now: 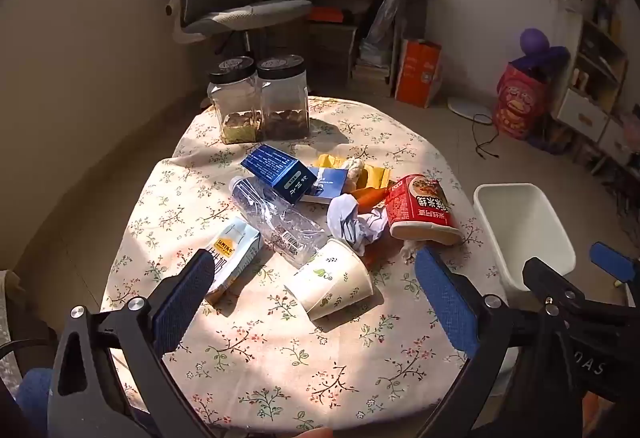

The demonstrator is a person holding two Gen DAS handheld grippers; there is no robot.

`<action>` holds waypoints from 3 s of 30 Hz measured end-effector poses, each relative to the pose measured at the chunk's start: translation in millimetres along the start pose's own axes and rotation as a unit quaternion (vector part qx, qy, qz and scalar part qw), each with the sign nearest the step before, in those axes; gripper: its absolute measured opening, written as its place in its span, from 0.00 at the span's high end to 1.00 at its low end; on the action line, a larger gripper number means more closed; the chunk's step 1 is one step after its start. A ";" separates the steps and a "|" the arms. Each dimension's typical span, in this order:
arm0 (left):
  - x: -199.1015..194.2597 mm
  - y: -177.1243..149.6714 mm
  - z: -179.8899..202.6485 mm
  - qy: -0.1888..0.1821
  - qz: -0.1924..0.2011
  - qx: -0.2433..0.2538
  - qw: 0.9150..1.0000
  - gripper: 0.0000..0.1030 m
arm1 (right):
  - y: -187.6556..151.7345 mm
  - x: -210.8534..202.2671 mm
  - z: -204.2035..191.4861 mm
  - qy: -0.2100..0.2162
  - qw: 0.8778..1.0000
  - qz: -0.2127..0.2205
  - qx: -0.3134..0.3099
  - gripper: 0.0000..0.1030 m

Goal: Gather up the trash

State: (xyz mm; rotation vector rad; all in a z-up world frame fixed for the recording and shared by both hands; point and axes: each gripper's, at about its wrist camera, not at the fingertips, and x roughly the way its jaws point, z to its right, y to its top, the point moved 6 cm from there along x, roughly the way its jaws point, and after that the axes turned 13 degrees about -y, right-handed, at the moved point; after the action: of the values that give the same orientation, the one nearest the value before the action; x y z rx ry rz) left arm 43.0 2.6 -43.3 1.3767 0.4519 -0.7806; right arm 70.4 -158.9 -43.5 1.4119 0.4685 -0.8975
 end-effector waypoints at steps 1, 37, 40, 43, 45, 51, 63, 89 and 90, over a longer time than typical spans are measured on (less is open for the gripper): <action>0.0 0.5 -1.7 -0.002 -0.001 0.000 1.000 0.06 | -0.2 0.2 -0.6 -0.012 1.000 -0.005 -0.012 0.07; 9.4 -14.5 7.4 -0.004 -0.015 -0.005 1.000 0.06 | 2.1 -2.0 -2.5 -0.004 1.000 -0.003 -0.005 0.07; 9.2 -9.3 1.1 -0.004 -0.014 -0.007 1.000 0.06 | 2.6 -1.6 -1.3 -0.005 1.000 -0.003 -0.004 0.07; 10.4 -9.3 1.1 -0.006 -0.015 -0.007 1.000 0.06 | 2.7 -1.7 -2.0 -0.003 1.000 -0.003 -0.005 0.07; 10.8 -9.5 1.5 -0.006 -0.015 -0.008 1.000 0.06 | 2.6 -1.7 -2.2 -0.005 1.000 -0.003 -0.005 0.07; 11.1 -8.9 1.5 -0.009 -0.016 -0.009 1.000 0.06 | 2.4 -1.5 -2.0 -0.005 1.000 -0.003 -0.005 0.07; 10.9 -10.4 -2.3 -0.015 -0.018 -0.015 1.000 0.06 | 2.3 -0.3 -1.2 -0.006 1.000 -0.003 -0.005 0.07; 12.5 -8.9 -14.7 -0.012 -0.030 -0.037 0.999 0.06 | 1.7 1.0 0.7 -0.004 1.000 -0.002 -0.005 0.07; 12.3 -9.4 -15.9 -0.010 -0.031 -0.038 0.999 0.06 | 1.8 1.1 0.8 -0.004 1.000 -0.002 -0.005 0.07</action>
State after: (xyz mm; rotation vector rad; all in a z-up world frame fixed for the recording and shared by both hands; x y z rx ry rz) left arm 47.0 15.1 -61.2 1.2882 0.5045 -0.8189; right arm 72.2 -160.1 -43.0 1.3986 0.4697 -0.9031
